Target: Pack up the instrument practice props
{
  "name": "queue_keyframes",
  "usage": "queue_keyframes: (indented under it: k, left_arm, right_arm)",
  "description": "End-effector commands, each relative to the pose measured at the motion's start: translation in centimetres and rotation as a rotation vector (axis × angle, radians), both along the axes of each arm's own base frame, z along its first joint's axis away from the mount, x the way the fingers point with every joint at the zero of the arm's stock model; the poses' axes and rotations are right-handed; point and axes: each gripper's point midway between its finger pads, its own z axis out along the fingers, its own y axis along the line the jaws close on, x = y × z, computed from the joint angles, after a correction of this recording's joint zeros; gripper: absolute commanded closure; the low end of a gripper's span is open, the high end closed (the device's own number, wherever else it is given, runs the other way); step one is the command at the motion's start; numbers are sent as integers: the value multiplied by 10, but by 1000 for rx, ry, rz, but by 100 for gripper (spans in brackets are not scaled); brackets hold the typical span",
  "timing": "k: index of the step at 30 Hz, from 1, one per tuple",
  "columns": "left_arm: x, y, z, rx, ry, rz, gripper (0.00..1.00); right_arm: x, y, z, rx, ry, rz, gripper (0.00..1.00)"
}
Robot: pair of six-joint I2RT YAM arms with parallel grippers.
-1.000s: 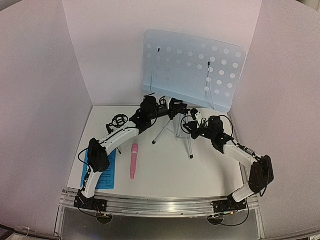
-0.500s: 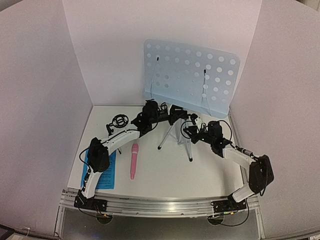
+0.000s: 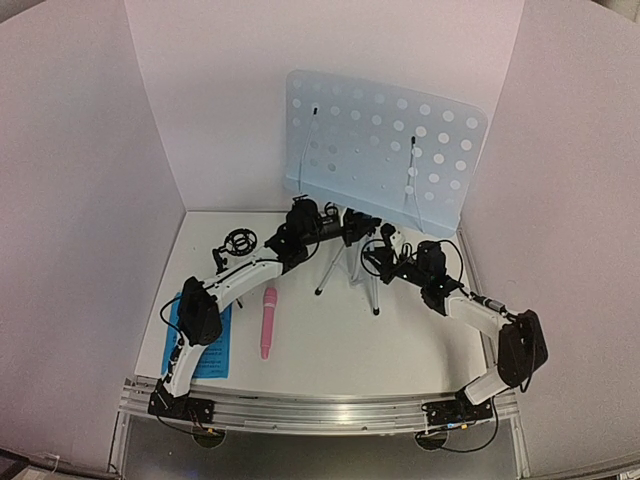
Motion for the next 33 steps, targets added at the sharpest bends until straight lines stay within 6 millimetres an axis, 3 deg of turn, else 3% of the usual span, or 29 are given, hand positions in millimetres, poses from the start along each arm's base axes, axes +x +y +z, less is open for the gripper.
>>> queue_keyframes:
  k: [1, 9, 15, 19, 21, 25, 29, 33]
  left_arm:
    - [-41, 31, 126, -290, -227, -4, 61]
    - [-33, 46, 135, -373, -159, 36, 56]
    - [-22, 46, 105, -358, -127, 92, 56]
    - [-34, 41, 103, -362, -193, 44, 55]
    - [-42, 35, 87, -321, -283, 24, 53]
    - [-35, 31, 54, -263, -304, 66, 53]
    - [-44, 32, 34, -232, -414, 73, 52]
    - [-44, 41, 26, -219, -472, 128, 49]
  right_arm:
    - [12, -10, 67, 149, -162, -66, 100]
    - [20, -13, 59, 250, -68, -119, 100]
    - [32, -13, 55, 235, -77, -162, 100]
    - [32, -10, 48, 203, -75, -174, 100]
    - [33, -8, 50, 205, -79, -178, 100]
    - [34, 3, 51, 150, -116, -199, 100]
    - [39, 3, 48, 150, -108, -223, 100]
    - [41, 5, 48, 146, -109, -226, 100]
